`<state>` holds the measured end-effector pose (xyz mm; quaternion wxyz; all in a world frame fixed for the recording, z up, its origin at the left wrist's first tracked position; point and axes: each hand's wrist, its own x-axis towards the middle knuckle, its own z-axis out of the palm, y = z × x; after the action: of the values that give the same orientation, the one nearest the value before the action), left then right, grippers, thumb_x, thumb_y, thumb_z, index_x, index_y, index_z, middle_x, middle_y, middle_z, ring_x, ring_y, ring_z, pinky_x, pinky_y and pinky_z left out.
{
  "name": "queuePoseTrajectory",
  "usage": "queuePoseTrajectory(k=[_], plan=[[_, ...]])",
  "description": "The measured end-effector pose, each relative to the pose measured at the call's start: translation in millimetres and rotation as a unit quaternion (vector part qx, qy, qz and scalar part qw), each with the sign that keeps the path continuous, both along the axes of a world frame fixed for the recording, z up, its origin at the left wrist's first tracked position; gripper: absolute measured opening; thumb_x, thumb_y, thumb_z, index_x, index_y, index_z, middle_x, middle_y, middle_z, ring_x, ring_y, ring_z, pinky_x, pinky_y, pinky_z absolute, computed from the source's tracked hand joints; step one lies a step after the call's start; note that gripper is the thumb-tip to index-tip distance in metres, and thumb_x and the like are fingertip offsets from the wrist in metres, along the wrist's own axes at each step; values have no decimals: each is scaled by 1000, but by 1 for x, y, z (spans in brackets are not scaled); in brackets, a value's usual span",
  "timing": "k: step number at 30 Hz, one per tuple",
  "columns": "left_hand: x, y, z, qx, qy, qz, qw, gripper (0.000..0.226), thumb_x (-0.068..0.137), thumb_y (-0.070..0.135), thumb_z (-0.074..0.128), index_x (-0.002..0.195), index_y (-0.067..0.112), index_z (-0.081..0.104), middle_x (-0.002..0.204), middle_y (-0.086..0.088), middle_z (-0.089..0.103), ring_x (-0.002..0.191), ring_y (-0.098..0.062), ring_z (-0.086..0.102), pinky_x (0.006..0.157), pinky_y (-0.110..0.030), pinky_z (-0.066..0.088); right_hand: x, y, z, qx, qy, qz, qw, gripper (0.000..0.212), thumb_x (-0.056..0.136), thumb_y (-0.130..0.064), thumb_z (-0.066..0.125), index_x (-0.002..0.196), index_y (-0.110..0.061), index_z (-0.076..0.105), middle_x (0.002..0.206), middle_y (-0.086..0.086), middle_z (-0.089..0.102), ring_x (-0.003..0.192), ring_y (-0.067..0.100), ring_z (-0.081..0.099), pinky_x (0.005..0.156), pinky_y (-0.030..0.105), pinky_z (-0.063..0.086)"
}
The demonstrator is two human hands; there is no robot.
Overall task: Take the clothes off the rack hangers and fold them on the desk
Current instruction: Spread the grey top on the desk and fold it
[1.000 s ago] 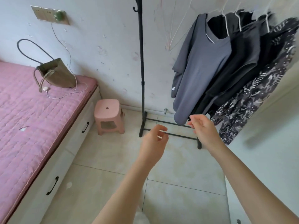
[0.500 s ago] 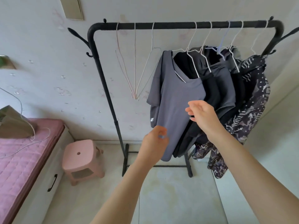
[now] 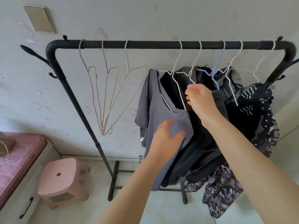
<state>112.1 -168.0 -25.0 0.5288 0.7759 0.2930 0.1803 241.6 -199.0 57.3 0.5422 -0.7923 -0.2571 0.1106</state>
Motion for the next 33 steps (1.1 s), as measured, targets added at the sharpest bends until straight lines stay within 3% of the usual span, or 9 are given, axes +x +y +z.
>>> queuePoseTrajectory(k=[3,6,8,12,15,19,24,28,33], plan=[[34,-3,5,0,3,8,1000,70,92,43,60,149,18,28,153,5,30,141,-16,29,106,-25,30,22,17,2,-23,7,30,999,42,93,-22,51,133,-10,51,110,4,63,107,20,60,100,44,47],[55,-6,6,-21,24,7,999,92,86,55,62,155,18,12,161,6,12,147,-14,15,112,-30,23,32,32,6,-18,55,68,996,48,95,-17,50,142,-8,41,94,5,65,91,21,63,96,44,51],[65,-7,3,-22,30,14,999,94,84,55,64,154,18,13,159,7,19,145,-14,20,110,-30,28,37,39,10,18,134,96,986,44,97,-13,49,140,-7,42,105,14,65,91,22,61,94,42,52],[72,-4,4,-22,45,24,998,64,88,35,63,140,16,31,126,10,42,117,-15,43,84,-22,33,45,46,20,56,257,136,955,16,97,-12,48,110,-10,58,92,9,63,82,23,63,87,41,54],[70,1,3,-48,47,20,998,35,88,24,60,113,28,37,104,18,44,100,-9,42,73,-17,38,49,54,21,49,297,146,942,13,96,-13,51,84,-15,55,66,2,47,54,15,47,60,30,50],[64,7,5,-92,35,34,995,29,86,22,57,104,41,45,112,9,57,104,-9,53,94,-29,46,51,64,24,58,335,170,925,22,95,-11,51,75,-19,45,53,-5,26,42,9,20,47,22,24],[54,19,14,-130,-22,51,990,79,61,43,54,139,36,43,116,11,66,114,-10,59,100,-40,49,44,70,41,100,294,198,930,24,93,-8,51,71,-16,45,57,-1,30,45,11,24,47,24,29],[37,23,12,-183,-61,27,981,84,62,34,64,142,30,43,118,4,68,114,-13,62,99,-39,51,29,59,47,114,262,206,936,24,93,-7,49,71,-16,45,56,-1,32,41,10,30,47,25,33],[13,6,6,-282,-114,-9,952,68,73,52,64,134,24,56,117,8,65,111,-11,59,110,-41,39,-4,35,45,96,236,178,950,23,93,-7,48,73,-16,45,54,-1,30,38,10,32,45,22,33]])
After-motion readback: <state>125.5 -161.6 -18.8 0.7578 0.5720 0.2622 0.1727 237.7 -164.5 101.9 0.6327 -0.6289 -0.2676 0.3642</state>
